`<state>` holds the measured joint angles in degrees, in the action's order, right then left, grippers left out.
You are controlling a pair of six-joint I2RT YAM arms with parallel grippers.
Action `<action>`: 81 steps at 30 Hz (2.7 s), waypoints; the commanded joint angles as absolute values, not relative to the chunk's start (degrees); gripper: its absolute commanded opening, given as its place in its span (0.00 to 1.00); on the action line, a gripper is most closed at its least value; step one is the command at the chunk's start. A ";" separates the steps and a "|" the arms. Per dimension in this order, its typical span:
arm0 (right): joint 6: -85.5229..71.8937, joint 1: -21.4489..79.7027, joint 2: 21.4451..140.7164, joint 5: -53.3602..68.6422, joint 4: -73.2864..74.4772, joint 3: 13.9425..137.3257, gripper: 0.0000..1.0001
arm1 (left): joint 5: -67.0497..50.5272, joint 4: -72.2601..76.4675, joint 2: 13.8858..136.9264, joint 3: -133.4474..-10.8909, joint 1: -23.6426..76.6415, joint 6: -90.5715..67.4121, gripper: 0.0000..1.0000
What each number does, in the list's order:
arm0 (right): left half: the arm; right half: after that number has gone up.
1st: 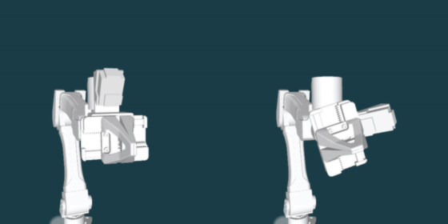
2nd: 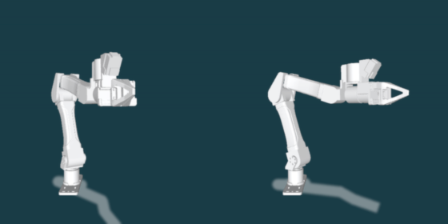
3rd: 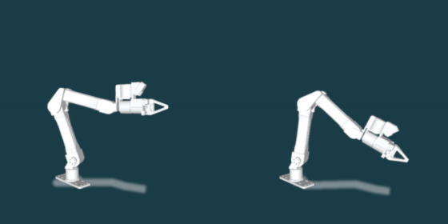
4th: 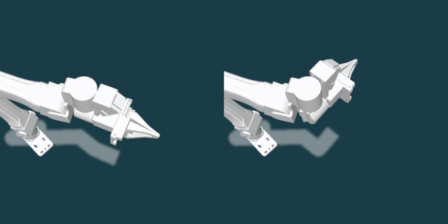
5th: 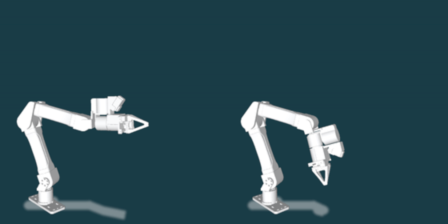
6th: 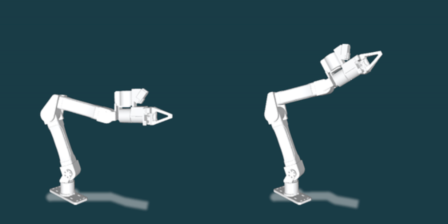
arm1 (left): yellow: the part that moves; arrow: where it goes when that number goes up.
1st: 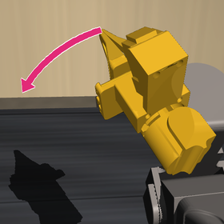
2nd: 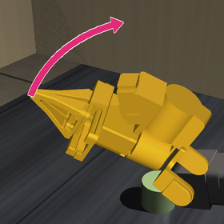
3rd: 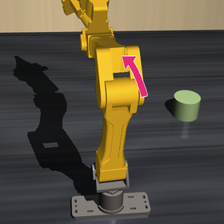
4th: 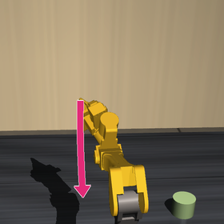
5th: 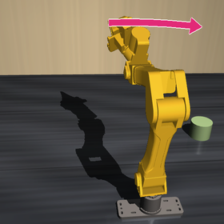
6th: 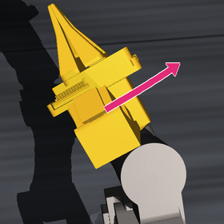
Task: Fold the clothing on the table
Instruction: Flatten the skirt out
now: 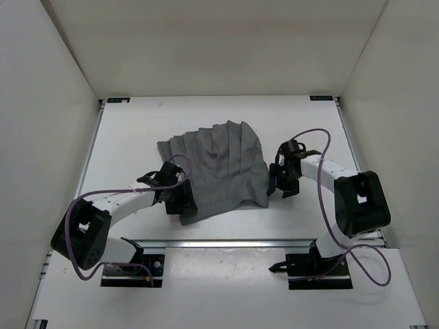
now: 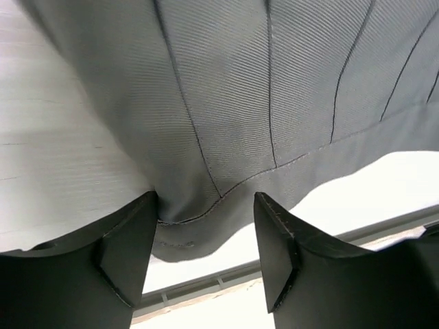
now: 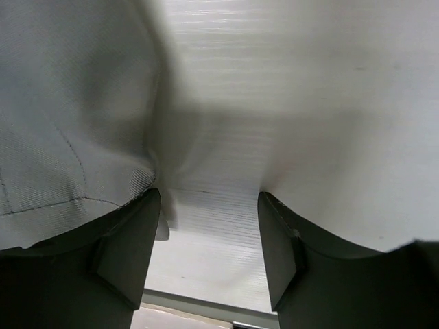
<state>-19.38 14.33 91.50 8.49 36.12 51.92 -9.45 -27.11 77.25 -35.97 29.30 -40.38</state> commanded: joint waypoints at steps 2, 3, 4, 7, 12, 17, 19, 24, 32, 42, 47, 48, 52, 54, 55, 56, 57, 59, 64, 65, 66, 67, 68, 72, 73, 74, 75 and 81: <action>-25.29 18.45 90.10 9.15 31.29 46.86 0.57 | -8.26 -27.60 79.54 -33.40 32.60 -42.97 0.63; -27.05 18.72 87.83 6.79 31.46 45.45 0.56 | -8.26 -27.25 79.80 -33.49 32.69 -42.98 0.58; -28.46 18.89 85.28 5.38 30.51 43.26 0.56 | -8.44 -27.07 79.98 -33.14 32.61 -42.72 0.54; -30.75 15.14 79.21 9.55 26.29 38.17 0.56 | -8.44 -26.37 79.46 -32.17 31.99 -42.80 0.50; -33.22 11.69 73.65 18.45 17.59 32.88 0.57 | -8.70 -25.75 78.31 -30.68 31.20 -42.71 0.50; -31.56 13.97 81.20 15.12 20.38 36.56 0.58 | -8.70 -25.84 78.49 -30.59 30.76 -42.62 0.49; -30.50 13.71 84.97 16.69 20.91 38.75 0.56 | -8.88 -25.75 78.05 -30.24 31.02 -42.54 0.45; -28.92 18.80 88.94 15.74 27.31 42.89 0.12 | -10.54 -26.02 77.26 -29.53 29.01 -41.58 0.21; -26.90 15.21 73.34 18.37 34.87 49.62 0.00 | -12.74 -35.40 69.28 -43.02 21.19 -37.70 0.00; -26.81 10.98 55.03 21.88 42.54 70.49 0.00 | -10.02 -41.14 56.70 -69.26 17.40 -45.34 0.00; -25.58 9.24 52.03 22.93 48.15 77.94 0.00 | -7.12 -43.59 52.03 -74.52 17.22 -46.94 0.00; -25.49 9.05 52.38 23.64 48.42 80.13 0.01 | -6.95 -44.03 52.81 -76.45 17.40 -46.67 0.00; -22.77 6.94 59.40 29.70 47.99 81.65 0.00 | -9.66 -42.20 58.95 -77.70 16.44 -45.35 0.00; -21.28 7.82 65.53 29.97 46.68 82.00 0.00 | -13.52 -39.22 62.03 -76.30 15.29 -45.35 0.00; -20.49 7.74 68.79 29.10 47.02 83.92 0.00 | -14.23 -37.63 64.23 -76.20 14.68 -45.44 0.00; -19.52 7.13 70.47 28.57 46.59 84.98 0.00 | -15.02 -37.10 65.55 -76.81 13.98 -45.70 0.00; -18.64 6.51 73.53 28.74 46.67 87.60 0.00 | -15.46 -35.96 67.74 -77.08 13.19 -45.70 0.00; -18.37 5.10 78.38 28.30 47.63 93.75 0.00 | -17.30 -35.07 72.41 -82.06 12.05 -46.14 0.00; -21.25 5.19 85.34 26.45 51.60 113.89 0.00 | -18.98 -37.09 80.77 -95.79 10.81 -47.46 0.00; -22.05 4.66 84.99 28.20 50.20 112.69 0.00 | -19.51 -36.74 80.95 -96.84 10.72 -47.72 0.00; -22.58 4.14 84.73 30.13 49.58 111.46 0.00 | -19.51 -36.30 80.77 -95.64 10.46 -48.25 0.00; -22.59 3.43 84.29 30.67 48.18 108.05 0.00 | -20.47 -35.25 80.08 -94.76 10.37 -48.60 0.00; -22.85 3.17 84.03 31.63 47.21 104.36 0.00 | -20.91 -33.94 79.46 -91.61 10.37 -48.60 0.00; -21.62 2.46 82.71 33.58 44.13 88.64 0.00 | -21.10 -29.02 76.21 -75.46 11.07 -47.90 0.00; -20.75 2.46 82.53 32.88 43.69 86.24 0.00 | -20.83 -28.22 75.94 -72.71 11.60 -47.38 0.00; -20.22 2.72 82.27 32.35 42.55 81.17 0.00 | -19.96 -26.73 75.33 -67.38 11.86 -46.59 0.00; -19.34 2.99 82.35 31.30 41.50 76.25 0.00 | -19.95 -26.02 75.67 -62.28 12.21 -46.41 0.00; -19.95 3.25 80.87 30.76 36.92 52.84 0.00 | -18.99 -24.17 77.70 -43.08 13.97 -42.02 0.04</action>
